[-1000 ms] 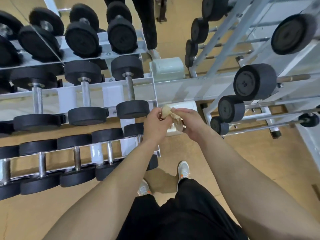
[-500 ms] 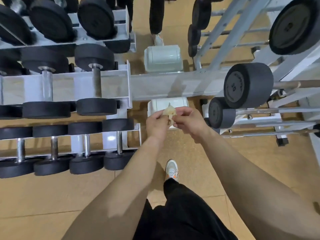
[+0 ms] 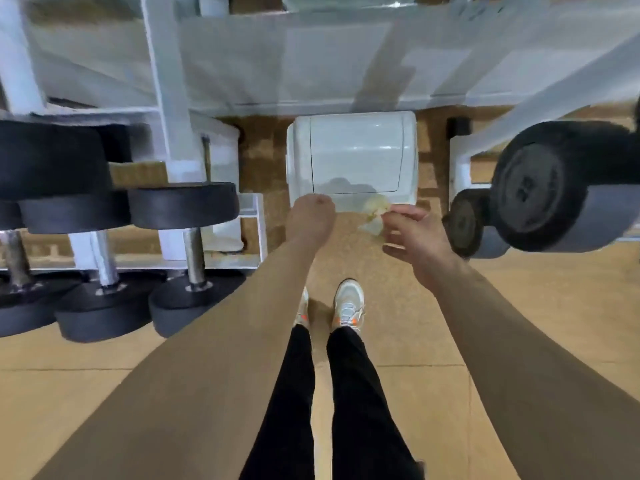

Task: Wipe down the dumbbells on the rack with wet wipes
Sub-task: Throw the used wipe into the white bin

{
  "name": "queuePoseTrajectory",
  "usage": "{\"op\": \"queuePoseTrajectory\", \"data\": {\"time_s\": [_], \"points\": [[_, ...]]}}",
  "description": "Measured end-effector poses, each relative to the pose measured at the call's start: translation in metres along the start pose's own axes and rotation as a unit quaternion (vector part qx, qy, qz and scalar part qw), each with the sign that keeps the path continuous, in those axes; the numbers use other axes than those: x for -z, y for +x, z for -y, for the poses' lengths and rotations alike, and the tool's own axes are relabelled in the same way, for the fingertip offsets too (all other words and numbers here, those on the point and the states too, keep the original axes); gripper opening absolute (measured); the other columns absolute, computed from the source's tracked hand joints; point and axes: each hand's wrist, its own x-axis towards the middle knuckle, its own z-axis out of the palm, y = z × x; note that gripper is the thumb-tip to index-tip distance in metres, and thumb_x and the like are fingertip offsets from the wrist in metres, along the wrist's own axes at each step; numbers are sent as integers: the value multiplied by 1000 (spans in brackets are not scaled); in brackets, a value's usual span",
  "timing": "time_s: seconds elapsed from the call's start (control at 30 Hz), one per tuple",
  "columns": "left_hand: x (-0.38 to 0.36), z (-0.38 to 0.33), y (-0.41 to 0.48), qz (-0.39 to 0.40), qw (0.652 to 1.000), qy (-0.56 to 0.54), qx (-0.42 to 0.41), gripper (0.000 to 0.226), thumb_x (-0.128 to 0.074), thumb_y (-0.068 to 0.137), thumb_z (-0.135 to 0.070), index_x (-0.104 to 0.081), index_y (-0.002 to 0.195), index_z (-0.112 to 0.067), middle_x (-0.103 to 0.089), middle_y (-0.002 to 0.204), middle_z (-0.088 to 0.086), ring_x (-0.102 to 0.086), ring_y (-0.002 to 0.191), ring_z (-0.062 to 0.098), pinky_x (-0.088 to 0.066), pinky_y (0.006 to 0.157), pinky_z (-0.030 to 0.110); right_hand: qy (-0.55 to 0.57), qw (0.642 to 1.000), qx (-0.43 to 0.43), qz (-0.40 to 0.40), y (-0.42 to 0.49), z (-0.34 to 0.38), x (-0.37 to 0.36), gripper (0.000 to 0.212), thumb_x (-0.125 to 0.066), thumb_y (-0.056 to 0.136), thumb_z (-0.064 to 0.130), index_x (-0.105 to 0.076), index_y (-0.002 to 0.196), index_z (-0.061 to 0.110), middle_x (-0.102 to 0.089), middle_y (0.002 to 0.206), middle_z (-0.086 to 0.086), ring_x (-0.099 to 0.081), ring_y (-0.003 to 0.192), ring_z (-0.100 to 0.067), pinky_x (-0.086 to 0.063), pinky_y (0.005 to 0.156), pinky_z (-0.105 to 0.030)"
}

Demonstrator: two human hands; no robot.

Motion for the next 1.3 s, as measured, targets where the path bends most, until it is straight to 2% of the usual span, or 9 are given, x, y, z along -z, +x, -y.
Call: {"op": "queuePoseTrajectory", "data": {"time_s": [0.27,0.43,0.53,0.63,0.7,0.77,0.87,1.1,1.3], "points": [[-45,12,85,-19,990,113,-82,38,-48,97,-21,-66,130,-29,-66,128,-5,-61,115,21,-51,102,39,60,993,-17,-98,102,-37,-12,12,-67,94,11,-57,97,16,-66,81,-5,-68,75,-21,-61,66,-31],[-49,6,112,-28,981,137,-133,43,-44,97,-15,-61,133,-31,-65,114,-5,-64,90,20,-56,83,39,70,991,-23,-114,131,-34,-21,8,-70,92,10,-68,88,16,-72,92,-9,-73,81,-23,-62,69,-27],[-48,1,119,-24,982,121,-146,50,-41,96,-10,-57,140,-29,-62,129,-1,-61,108,29,-52,96,47,39,993,-1,-110,138,-23,-24,33,-62,92,5,-72,67,23,-70,85,-6,-71,91,-27,-61,90,-39],[-43,-3,116,-10,983,118,-141,54,-41,97,-9,-53,144,-31,-61,132,1,-58,113,29,-50,100,46,-57,995,8,-78,138,-9,-33,26,-48,96,0,-69,110,3,-64,114,-23,-58,109,-39,-52,101,-31],[-37,-2,112,-9,981,128,-142,52,-41,99,-9,-52,145,-31,-61,132,-1,-57,113,27,-49,98,41,-154,986,30,-63,131,-7,-35,46,-43,100,4,-50,146,6,-53,145,-12,-50,131,-29,-44,102,-22],[-31,-2,105,-6,979,136,-151,48,-43,100,-12,-55,143,-28,-59,132,-2,-57,113,26,-49,96,39,-194,979,44,-47,117,-10,-35,55,-41,102,7,-37,156,18,-42,157,-1,-42,141,-24,-36,108,-32],[-20,0,86,8,980,134,-147,28,-46,100,-14,-66,118,-19,-57,113,-3,-59,102,27,-53,92,42,-244,968,44,-28,95,-15,-35,51,-46,103,14,-41,153,22,-45,154,1,-56,121,-20,-44,99,-31],[37,15,12,30,977,186,-96,43,-43,103,-17,-54,144,-20,-52,146,6,-55,124,28,-49,104,42,-531,841,85,53,11,1,-39,51,-53,100,27,-45,149,18,-38,153,-12,-39,139,-34,-36,113,-44],[114,19,-101,20,964,229,-135,22,-48,99,-35,-64,107,-24,-68,110,2,-61,92,19,-48,77,32,-646,749,139,49,-110,61,-51,53,-52,100,32,-41,151,18,-36,152,-13,-37,138,-37,-38,110,-48]]}}
